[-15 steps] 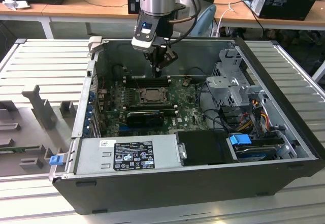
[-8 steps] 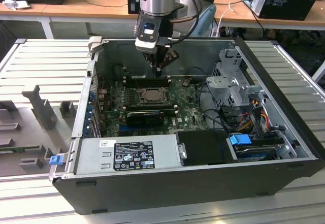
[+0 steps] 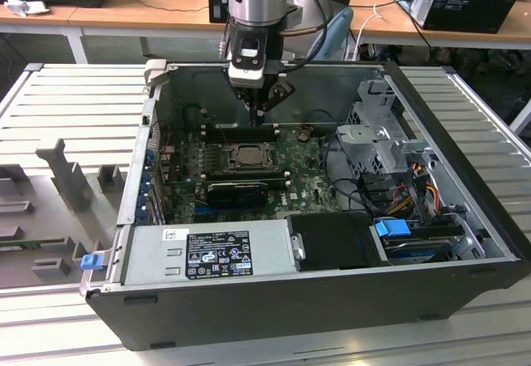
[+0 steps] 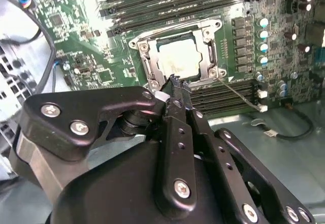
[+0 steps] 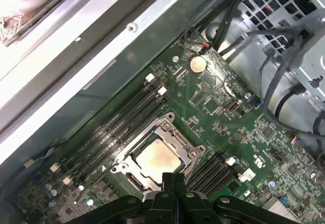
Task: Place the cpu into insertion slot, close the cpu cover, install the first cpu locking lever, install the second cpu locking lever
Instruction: 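Install the first cpu locking lever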
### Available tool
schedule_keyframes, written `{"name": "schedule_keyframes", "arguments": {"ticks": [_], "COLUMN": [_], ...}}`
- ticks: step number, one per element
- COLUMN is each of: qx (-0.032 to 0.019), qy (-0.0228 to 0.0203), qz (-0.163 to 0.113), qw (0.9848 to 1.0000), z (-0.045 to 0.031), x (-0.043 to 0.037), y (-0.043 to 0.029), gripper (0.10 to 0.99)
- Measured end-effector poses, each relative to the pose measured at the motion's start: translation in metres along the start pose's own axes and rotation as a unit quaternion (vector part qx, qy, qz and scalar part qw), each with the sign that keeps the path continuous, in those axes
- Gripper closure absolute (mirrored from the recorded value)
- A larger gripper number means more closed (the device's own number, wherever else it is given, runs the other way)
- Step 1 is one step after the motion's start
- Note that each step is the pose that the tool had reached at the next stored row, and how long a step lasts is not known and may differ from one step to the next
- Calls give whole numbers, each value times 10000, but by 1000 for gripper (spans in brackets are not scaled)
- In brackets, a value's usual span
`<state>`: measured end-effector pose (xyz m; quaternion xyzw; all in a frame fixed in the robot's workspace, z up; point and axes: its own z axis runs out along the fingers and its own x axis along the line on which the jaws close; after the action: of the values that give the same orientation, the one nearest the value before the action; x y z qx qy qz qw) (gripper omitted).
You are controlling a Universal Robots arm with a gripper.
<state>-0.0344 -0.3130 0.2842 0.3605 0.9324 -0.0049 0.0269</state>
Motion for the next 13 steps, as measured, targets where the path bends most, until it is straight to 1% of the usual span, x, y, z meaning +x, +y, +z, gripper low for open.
{"name": "schedule_keyframes", "arguments": {"ticks": [3,4,6,8,9,11,12,13], "qx": [-16,-25,-40,-41,-39,-39,-40,-43], "qy": [3,5,8,16,28,46,51,57], "qz": [-304,-465,-770,-897,-1006,-1240,-1319,-1490], "qw": [9995,9989,9970,9960,9949,9923,9912,9888], "z": [4,6,7,7,7,9,10,12], "x": [0,1,1,1,1,1,2,2], "y": [0,0,0,-1,-1,-1,-1,-1], "gripper": [980,980,980,980,980,980,980,980]}}
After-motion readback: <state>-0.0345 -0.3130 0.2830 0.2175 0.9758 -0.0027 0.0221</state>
